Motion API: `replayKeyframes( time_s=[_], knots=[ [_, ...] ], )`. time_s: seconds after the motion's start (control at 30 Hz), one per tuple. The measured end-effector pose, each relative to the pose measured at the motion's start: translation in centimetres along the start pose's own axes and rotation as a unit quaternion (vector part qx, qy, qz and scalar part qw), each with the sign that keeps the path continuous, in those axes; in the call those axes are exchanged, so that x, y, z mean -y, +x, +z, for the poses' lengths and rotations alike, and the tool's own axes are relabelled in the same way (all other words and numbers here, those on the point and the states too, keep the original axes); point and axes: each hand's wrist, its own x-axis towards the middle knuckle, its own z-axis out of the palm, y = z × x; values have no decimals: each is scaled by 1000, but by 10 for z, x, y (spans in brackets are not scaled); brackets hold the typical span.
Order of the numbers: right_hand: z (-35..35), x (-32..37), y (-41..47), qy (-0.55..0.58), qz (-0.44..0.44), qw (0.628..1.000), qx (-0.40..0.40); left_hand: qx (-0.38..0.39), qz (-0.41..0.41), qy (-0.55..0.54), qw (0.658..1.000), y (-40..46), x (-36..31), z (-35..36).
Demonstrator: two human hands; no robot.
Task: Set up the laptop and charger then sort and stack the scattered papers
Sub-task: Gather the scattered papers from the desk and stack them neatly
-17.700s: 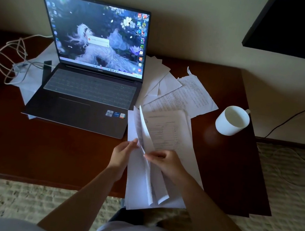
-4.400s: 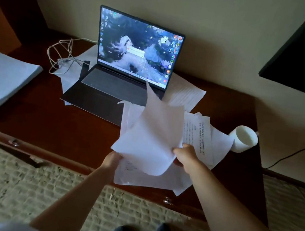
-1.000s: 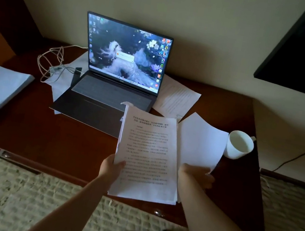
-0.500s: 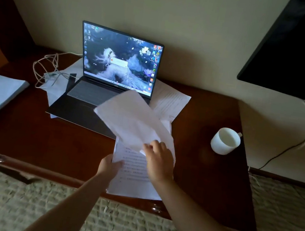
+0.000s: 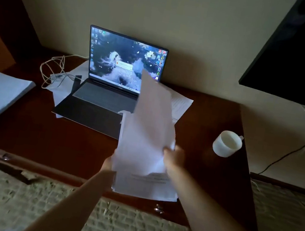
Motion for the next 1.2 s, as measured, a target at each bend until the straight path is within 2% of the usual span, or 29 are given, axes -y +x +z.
replayKeyframes(
  time_s=[0.07,0.13,0.23,0.33,0.43,0.5,0.57,0.63,0.67,0.73,0.83,0.97,1.07,1.2],
  knots=[
    [1,-31,-1,-51,63,997,9,17,-41,-56,997,8,1,-4],
    [-1,-51,-3,-84,89,992,14,43,-45,-55,997,13,0,-5],
    [-2,-58,-2,-112,85,990,4,31,-34,2,999,14,-1,-4],
    [0,-57,-1,-145,89,985,-11,19,12,77,997,17,-1,-1],
    [3,-57,-7,-265,100,958,-34,13,32,128,991,17,-1,7],
    [1,-53,-4,-300,63,949,-73,7,60,155,986,15,-4,11],
    [-6,-44,6,-204,51,974,-81,12,93,155,983,14,-10,11],
    [-17,-34,16,5,74,997,-33,22,127,127,984,7,-21,9],
    [-23,-29,19,112,80,991,-2,29,140,102,985,2,-28,9],
    [-39,-17,19,237,65,968,45,49,169,71,982,-11,-43,9],
    [-59,7,14,258,-11,966,11,67,234,80,967,-22,-62,17],
    [-73,30,-5,246,-119,962,-5,19,301,104,948,-33,-74,33],
    [-77,22,-14,238,-131,962,-12,22,303,85,949,-37,-71,38],
    [-72,16,-17,230,-148,959,-75,28,287,53,956,-40,-65,40]
  ],
)
